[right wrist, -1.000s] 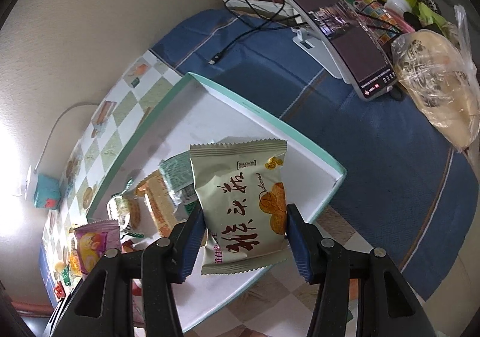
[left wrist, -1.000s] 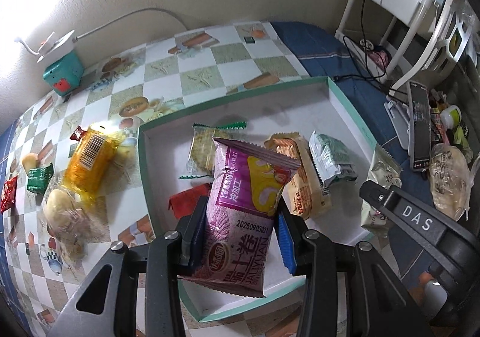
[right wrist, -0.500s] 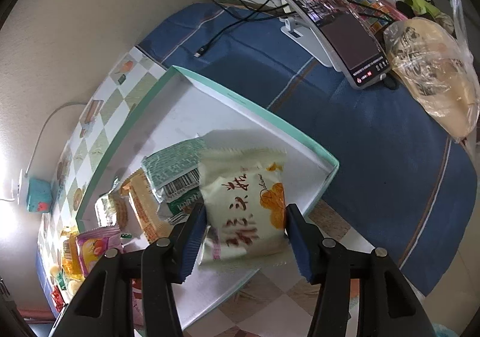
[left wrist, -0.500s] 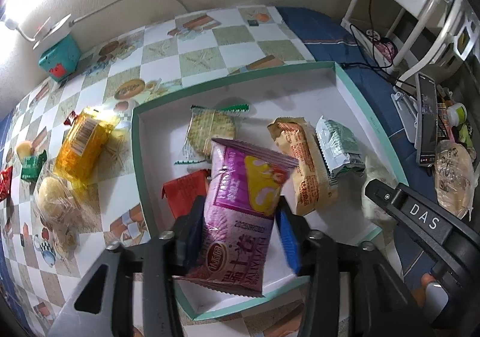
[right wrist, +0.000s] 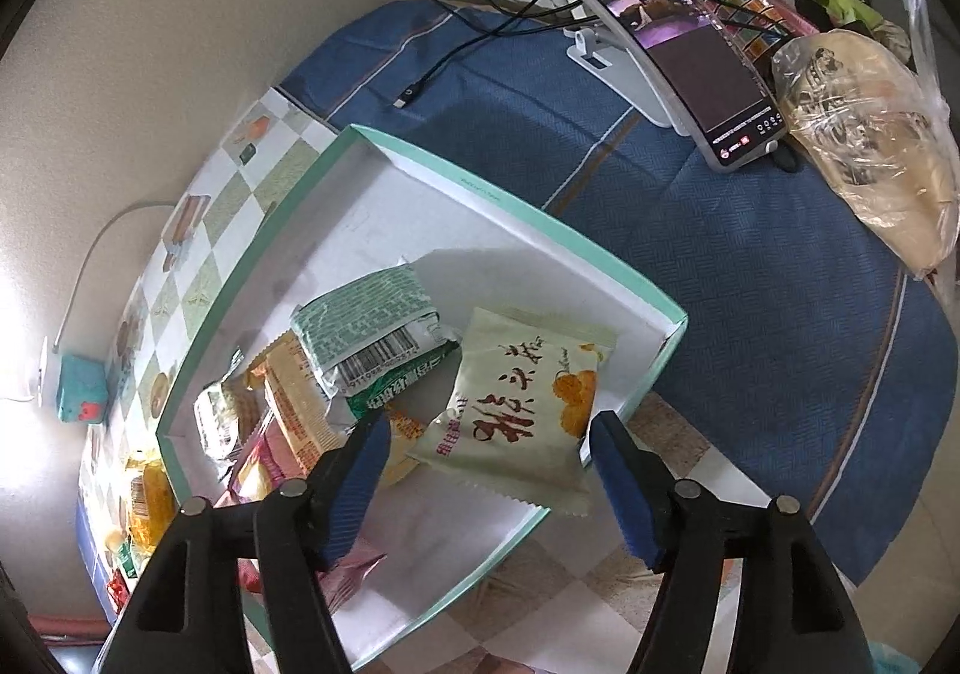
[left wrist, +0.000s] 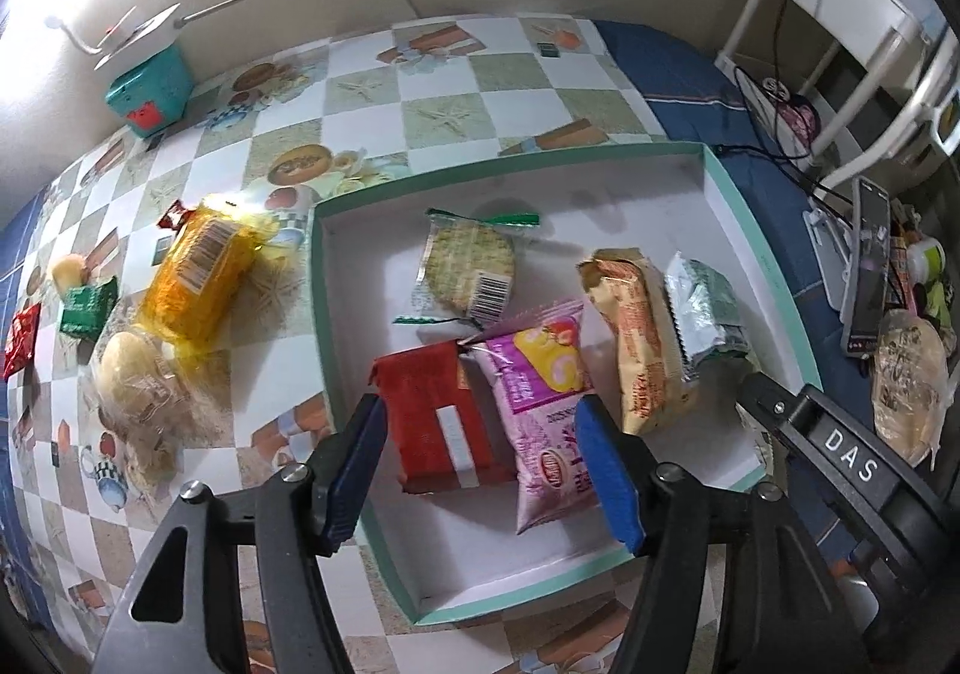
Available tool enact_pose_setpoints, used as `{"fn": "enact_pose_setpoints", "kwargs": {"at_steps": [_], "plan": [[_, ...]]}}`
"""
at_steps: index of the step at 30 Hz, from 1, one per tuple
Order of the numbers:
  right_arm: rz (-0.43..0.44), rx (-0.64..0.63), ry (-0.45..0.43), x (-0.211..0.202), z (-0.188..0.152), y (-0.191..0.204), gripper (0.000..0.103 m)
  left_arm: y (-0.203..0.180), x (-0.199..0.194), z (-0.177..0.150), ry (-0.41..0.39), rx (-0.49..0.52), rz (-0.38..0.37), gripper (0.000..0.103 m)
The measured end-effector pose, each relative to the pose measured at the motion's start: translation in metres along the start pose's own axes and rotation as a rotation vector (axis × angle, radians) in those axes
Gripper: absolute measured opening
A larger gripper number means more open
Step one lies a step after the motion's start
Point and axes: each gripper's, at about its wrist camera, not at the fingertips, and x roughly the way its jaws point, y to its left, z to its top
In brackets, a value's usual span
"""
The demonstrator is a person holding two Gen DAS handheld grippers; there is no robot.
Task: Organize snacks
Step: 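Open both tools to drop the pink bag and pastry pack into the tray, then move both tools back over the remaining snacks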
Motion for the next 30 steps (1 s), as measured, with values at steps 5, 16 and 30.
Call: {"fn": "enact_pose_setpoints", "kwargs": {"at_steps": [5,16,30], "plan": [[-0.007,-0.024,-0.020,-0.006,0.000,0.005,0.093,0.014,-0.005,0.004,-0.015,-0.044,0.033,0.087],[-0.005,-0.107,-0.081,-0.022,-0.003,0.029,0.103,0.071,-0.017,0.010,-0.078,-0.244,0.098,0.096],[-0.021,-0.218,-0.079,-0.024,-0.016,0.057,0.103,0.142,-0.028,0.008,-0.089,-0.444,0.122,0.096]]}}
